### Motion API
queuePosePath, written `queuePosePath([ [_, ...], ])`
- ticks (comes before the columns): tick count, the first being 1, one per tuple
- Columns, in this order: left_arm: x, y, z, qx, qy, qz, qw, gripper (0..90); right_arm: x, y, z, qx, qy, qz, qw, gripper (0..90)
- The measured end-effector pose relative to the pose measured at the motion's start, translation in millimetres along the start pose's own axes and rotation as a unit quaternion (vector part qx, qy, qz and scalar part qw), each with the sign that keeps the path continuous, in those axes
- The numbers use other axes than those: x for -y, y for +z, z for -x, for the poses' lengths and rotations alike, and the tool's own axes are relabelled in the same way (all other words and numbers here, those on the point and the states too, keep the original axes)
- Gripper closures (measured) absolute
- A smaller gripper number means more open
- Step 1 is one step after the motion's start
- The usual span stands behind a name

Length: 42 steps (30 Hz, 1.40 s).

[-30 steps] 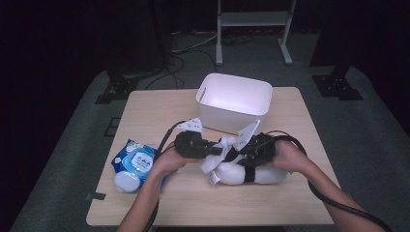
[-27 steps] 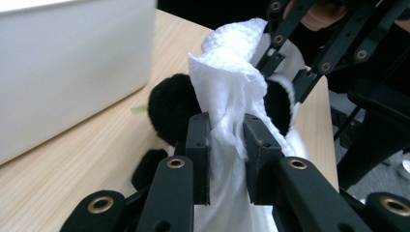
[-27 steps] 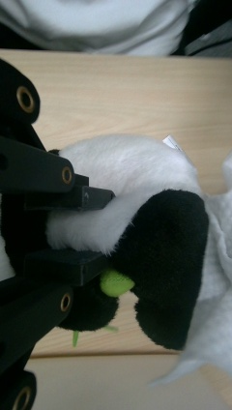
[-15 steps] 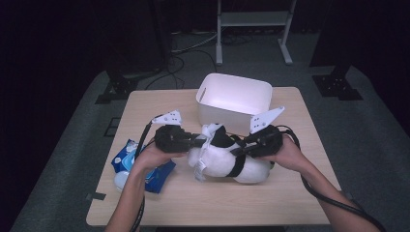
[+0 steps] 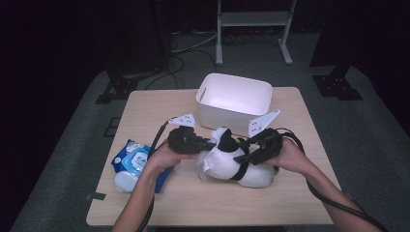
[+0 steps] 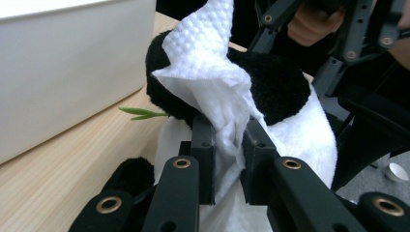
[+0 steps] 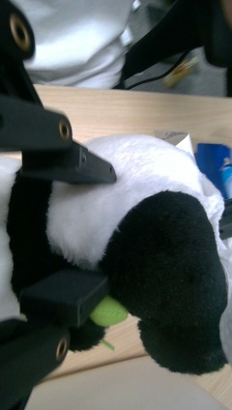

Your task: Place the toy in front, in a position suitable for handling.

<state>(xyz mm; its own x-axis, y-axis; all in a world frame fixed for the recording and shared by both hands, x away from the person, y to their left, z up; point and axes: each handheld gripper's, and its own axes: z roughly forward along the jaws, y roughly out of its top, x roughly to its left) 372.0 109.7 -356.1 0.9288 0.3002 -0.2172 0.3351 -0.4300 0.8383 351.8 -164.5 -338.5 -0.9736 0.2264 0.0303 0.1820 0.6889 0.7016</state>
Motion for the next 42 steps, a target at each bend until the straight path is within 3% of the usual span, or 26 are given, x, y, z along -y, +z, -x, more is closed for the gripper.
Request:
queuePosePath([
  [4,0.0,-0.7,0.5,0.001,0.003,0.002,1.0,77.6,-10.5,-1.8,-4.0,0.016,-0.014,-0.037,0.9991,37.3],
  [9,-1.5,0.3,2.1,0.004,0.009,0.002,1.0,76.6,-17.7,-5.1,-3.2,0.014,-0.011,-0.057,0.9982,31.2],
  [18,-4.1,8.4,5.9,0.01,0.012,0.0,0.9999,76.6,-36.5,-3.8,-0.4,0.006,-0.015,-0.126,0.9918,26.9],
  [21,-1.4,12.9,4.3,0.01,0.007,-0.003,0.9999,76.9,-38.0,1.8,-2.3,0.012,-0.012,-0.144,0.9895,37.3],
  [23,1.3,15.0,2.6,0.01,0.007,-0.011,0.9999,77.0,-36.5,4.1,-4.8,0.018,-0.027,-0.148,0.9884,48.5],
  [27,4.0,12.5,1.9,0.004,0.006,-0.013,0.9999,77.0,-31.3,4.8,-8.1,0.028,-0.046,-0.125,0.9906,63.4],
  [31,1.5,8.8,4.9,-0.001,0.01,-0.009,0.9999,77.1,-28.5,1.3,-7.3,0.03,-0.055,-0.105,0.9925,68.2],
  [39,3.4,9.9,8.0,-0.002,0.017,-0.014,0.9998,77.0,-18.6,-14.0,-0.3,0.037,-0.031,-0.072,0.9962,70.1],
  [42,10.0,14.5,6.0,-0.006,0.011,-0.027,0.9996,76.9,-12.0,-22.3,4.8,0.044,-0.019,-0.061,0.997,70.4],
])
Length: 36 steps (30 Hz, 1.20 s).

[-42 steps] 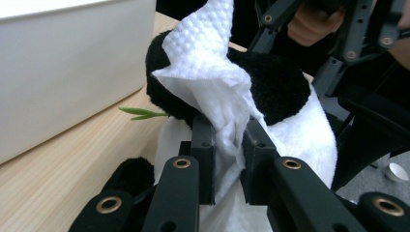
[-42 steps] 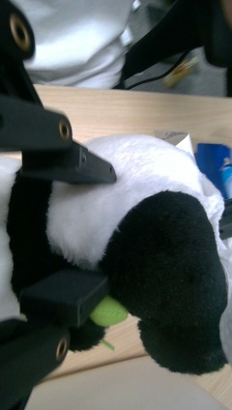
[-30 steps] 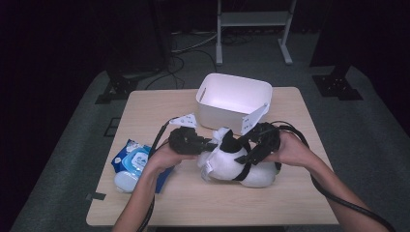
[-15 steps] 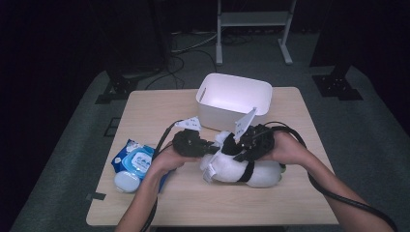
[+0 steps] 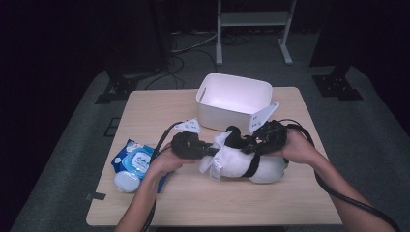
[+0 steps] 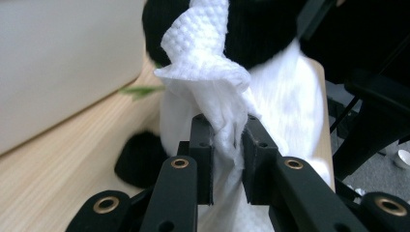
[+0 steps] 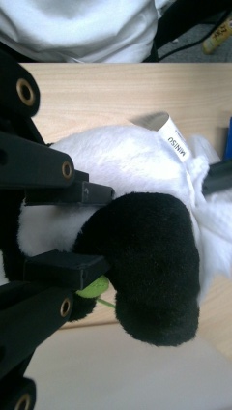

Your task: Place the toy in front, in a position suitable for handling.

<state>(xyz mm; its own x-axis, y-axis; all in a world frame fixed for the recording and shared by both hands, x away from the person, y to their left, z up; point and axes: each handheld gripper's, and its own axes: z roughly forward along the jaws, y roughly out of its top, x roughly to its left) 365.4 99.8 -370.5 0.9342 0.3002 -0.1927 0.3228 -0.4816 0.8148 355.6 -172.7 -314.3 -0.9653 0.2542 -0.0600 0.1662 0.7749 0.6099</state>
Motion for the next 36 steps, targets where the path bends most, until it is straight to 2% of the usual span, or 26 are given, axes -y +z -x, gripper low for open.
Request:
queuePosePath([
  [4,8.6,8.7,-2.9,0.001,-0.005,-0.017,0.9998,76.9,6.9,-4.6,3.7,0.004,0.009,0.004,0.9999,70.4],
  [9,17.1,14.6,-3.9,-0.002,-0.007,-0.036,0.9993,76.2,9.2,-3.1,3.9,-0.002,0.013,-0.005,0.9999,70.4],
  [12,27.3,9.1,-6.4,-0.026,-0.009,-0.059,0.9979,75.9,6.2,2.5,1.3,-0.019,0.006,-0.012,0.9997,70.2],
  [16,34.3,-1.6,-6.1,-0.046,-0.01,-0.069,0.9965,75.9,0.3,13.3,-3.0,-0.04,-0.002,-0.017,0.9991,70.1],
  [19,39.0,-6.5,-5.9,-0.051,-0.01,-0.079,0.9955,76.0,-3.8,23.1,-6.5,-0.06,-0.007,-0.02,0.998,70.1],
  [20,43.8,-10.8,-5.6,-0.054,-0.013,-0.086,0.9947,76.0,-5.8,27.7,-8.5,-0.074,-0.01,-0.022,0.997,70.2],
  [21,43.8,-10.8,-5.6,-0.054,-0.013,-0.086,0.9947,76.0,-5.8,27.7,-8.5,-0.074,-0.01,-0.022,0.997,70.2],
  [22,48.2,-14.1,-3.9,-0.053,-0.013,-0.095,0.994,76.0,-9.3,34.5,-11.4,-0.094,-0.011,-0.023,0.9952,70.2],
  [23,49.3,-14.5,-3.0,-0.055,-0.013,-0.096,0.9938,76.0,-11.3,36.6,-12.7,-0.103,-0.012,-0.026,0.9943,70.2],
  [25,50.8,-15.5,-2.8,-0.057,-0.01,-0.101,0.9932,76.0,-15.3,39.8,-12.9,-0.1,-0.015,-0.029,0.9944,70.1],
  [27,53.7,-13.4,-3.4,-0.069,-0.014,-0.11,0.9915,75.1,-18.4,41.0,-11.9,-0.086,-0.024,-0.031,0.9955,67.9],
  [30,54.5,-11.2,-4.4,-0.081,-0.02,-0.116,0.9897,68.8,-20.1,40.6,-6.3,-0.067,-0.017,-0.027,0.9972,60.7],
  [31,53.8,-11.8,-5.1,-0.091,-0.019,-0.122,0.9881,67.1,-20.1,39.9,-5.0,-0.059,-0.018,-0.025,0.9978,59.4],
  [32,53.3,-12.5,-5.4,-0.096,-0.019,-0.123,0.9876,66.0,-19.9,38.0,-3.6,-0.051,-0.016,-0.026,0.9982,57.3],
  [36,52.1,-14.6,-5.8,-0.106,-0.019,-0.12,0.9869,63.4,-17.3,31.5,-0.1,-0.027,-0.005,-0.022,0.9994,53.7],
])
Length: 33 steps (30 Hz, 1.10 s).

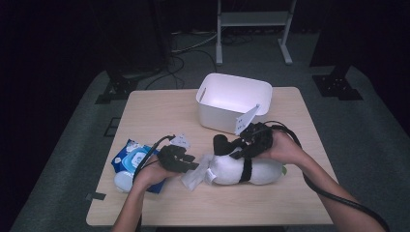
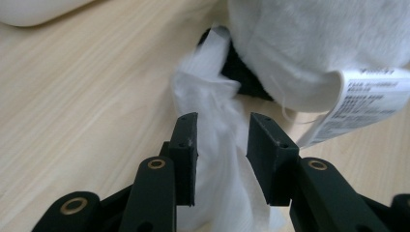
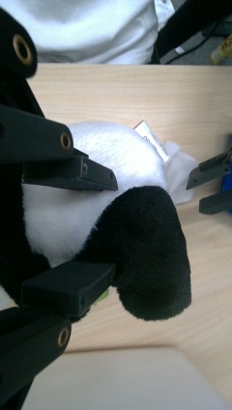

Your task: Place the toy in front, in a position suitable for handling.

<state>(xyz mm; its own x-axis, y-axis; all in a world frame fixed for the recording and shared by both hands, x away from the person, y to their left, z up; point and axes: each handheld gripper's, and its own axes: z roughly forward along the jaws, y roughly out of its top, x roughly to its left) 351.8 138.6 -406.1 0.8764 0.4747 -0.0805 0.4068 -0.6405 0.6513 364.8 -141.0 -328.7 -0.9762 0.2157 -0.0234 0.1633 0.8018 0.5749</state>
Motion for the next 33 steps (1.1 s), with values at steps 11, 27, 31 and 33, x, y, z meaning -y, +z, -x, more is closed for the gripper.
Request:
queuePosePath([
  [11,5.7,39.7,2.2,-0.026,0.01,-0.078,0.9966,60.3,3.4,4.3,-1.1,-0.022,0.009,-0.004,0.9997,49.9],
  [27,6.7,13.3,-1.3,-0.011,0.002,-0.055,0.9984,64.2,6.4,0.9,1.7,-0.02,0.014,0.0,0.9997,42.0],
  [31,5.5,6.5,-2.1,-0.011,0.007,-0.042,0.999,59.3,12.4,-2.1,2.0,-0.021,0.017,-0.006,0.9996,38.0],
  [33,6.5,4.7,-2.7,-0.011,0.003,-0.039,0.9992,58.4,15.1,-3.6,2.0,-0.018,0.015,-0.006,0.9997,36.6],
])
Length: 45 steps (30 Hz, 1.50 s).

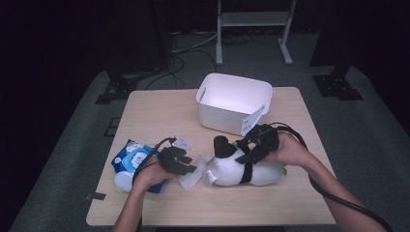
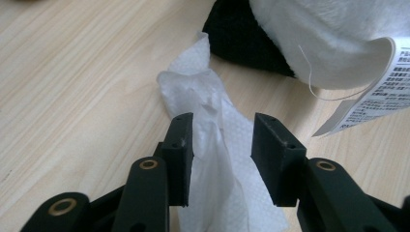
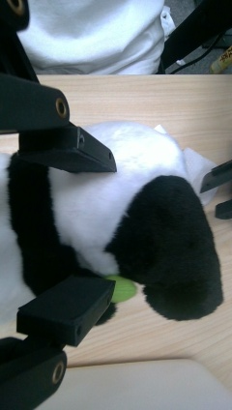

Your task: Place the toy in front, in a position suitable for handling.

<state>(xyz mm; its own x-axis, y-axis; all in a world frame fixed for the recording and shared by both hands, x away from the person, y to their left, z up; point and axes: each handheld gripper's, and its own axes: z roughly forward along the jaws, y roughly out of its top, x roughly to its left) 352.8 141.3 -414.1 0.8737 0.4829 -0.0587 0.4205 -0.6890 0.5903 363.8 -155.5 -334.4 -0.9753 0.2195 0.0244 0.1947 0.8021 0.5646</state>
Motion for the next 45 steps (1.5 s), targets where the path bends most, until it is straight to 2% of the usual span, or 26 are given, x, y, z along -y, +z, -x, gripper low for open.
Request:
queuePosePath([
  [6,1.4,-3.8,-0.9,-0.002,-0.003,0.009,1.0,54.8,14.3,-2.1,-1.9,0.008,0.003,-0.021,0.9997,31.7],
  [7,1.0,-5.2,-0.8,-0.004,0.0,0.013,0.9999,54.7,21.0,-0.7,-3.4,0.014,0.006,-0.04,0.9991,30.4],
  [9,1.0,-6.3,-0.3,-0.004,0.001,0.013,0.9999,54.1,26.5,0.7,-6.4,0.019,0.005,-0.048,0.9986,29.8],
  [11,1.1,-7.9,-0.2,-0.005,0.0,0.015,0.9999,53.9,28.0,0.8,-8.8,0.023,0.001,-0.051,0.9984,30.1],
  [12,1.3,-9.2,0.2,-0.003,0.001,0.018,0.9998,53.5,29.0,2.5,-12.2,0.032,-0.011,-0.057,0.9978,29.0],
  [14,1.3,-10.9,0.8,-0.005,0.001,0.02,0.9998,52.9,28.7,4.4,-13.4,0.038,-0.018,-0.066,0.9969,28.1],
  [17,1.7,-13.8,1.1,-0.004,0.0,0.028,0.9996,52.2,27.1,6.3,-10.4,0.048,-0.014,-0.076,0.9958,27.6],
  [24,2.3,-16.4,0.9,-0.006,0.0,0.031,0.9995,50.2,21.4,18.9,-1.4,0.032,-0.001,-0.084,0.996,30.5],
  [26,2.4,-16.6,0.9,-0.006,0.0,0.033,0.9994,50.0,20.3,20.7,-3.3,0.036,-0.003,-0.087,0.9956,37.0],
  [29,1.5,-17.6,0.6,-0.006,0.003,0.035,0.9994,49.8,22.5,21.9,-9.4,0.04,-0.005,-0.075,0.9964,49.9],
  [33,0.7,-19.0,0.8,-0.005,0.004,0.037,0.9993,49.6,25.6,16.0,-15.5,0.03,-0.015,-0.058,0.9977,57.1],
  [34,0.4,-19.5,0.6,-0.005,0.005,0.037,0.9993,49.4,25.3,13.5,-17.2,0.026,-0.013,-0.056,0.998,57.3],
  [36,0.2,-20.4,0.3,-0.006,0.006,0.038,0.9992,49.4,24.9,10.1,-16.4,0.004,0.0,-0.049,0.9988,57.8],
  [38,0.5,-21.5,0.0,-0.007,0.004,0.041,0.9991,49.3,23.9,7.0,-17.5,-0.023,0.002,-0.045,0.9987,57.8],
  [40,0.8,-22.6,-0.8,-0.008,0.003,0.043,0.999,49.3,22.1,6.1,-18.1,-0.059,0.005,-0.041,0.9974,57.6],
  [41,0.8,-22.6,-0.8,-0.008,0.003,0.043,0.999,49.3,21.4,6.8,-18.2,-0.067,0.004,-0.044,0.9968,56.2],
  [42,0.9,-23.4,-1.0,-0.007,0.002,0.044,0.999,49.3,21.4,6.8,-18.2,-0.067,0.004,-0.044,0.9968,56.2],
  [43,1.0,-24.0,-1.1,-0.007,0.002,0.044,0.999,49.3,18.5,11.0,-15.6,-0.048,-0.008,-0.061,0.997,46.7],
  [44,1.0,-24.0,-1.1,-0.007,0.002,0.044,0.999,49.3,18.5,11.0,-15.6,-0.048,-0.008,-0.061,0.997,46.7],
  [45,1.2,-24.1,-1.1,-0.007,0.003,0.045,0.999,49.3,17.6,10.4,-10.1,-0.025,-0.008,-0.047,0.9986,38.7],
])
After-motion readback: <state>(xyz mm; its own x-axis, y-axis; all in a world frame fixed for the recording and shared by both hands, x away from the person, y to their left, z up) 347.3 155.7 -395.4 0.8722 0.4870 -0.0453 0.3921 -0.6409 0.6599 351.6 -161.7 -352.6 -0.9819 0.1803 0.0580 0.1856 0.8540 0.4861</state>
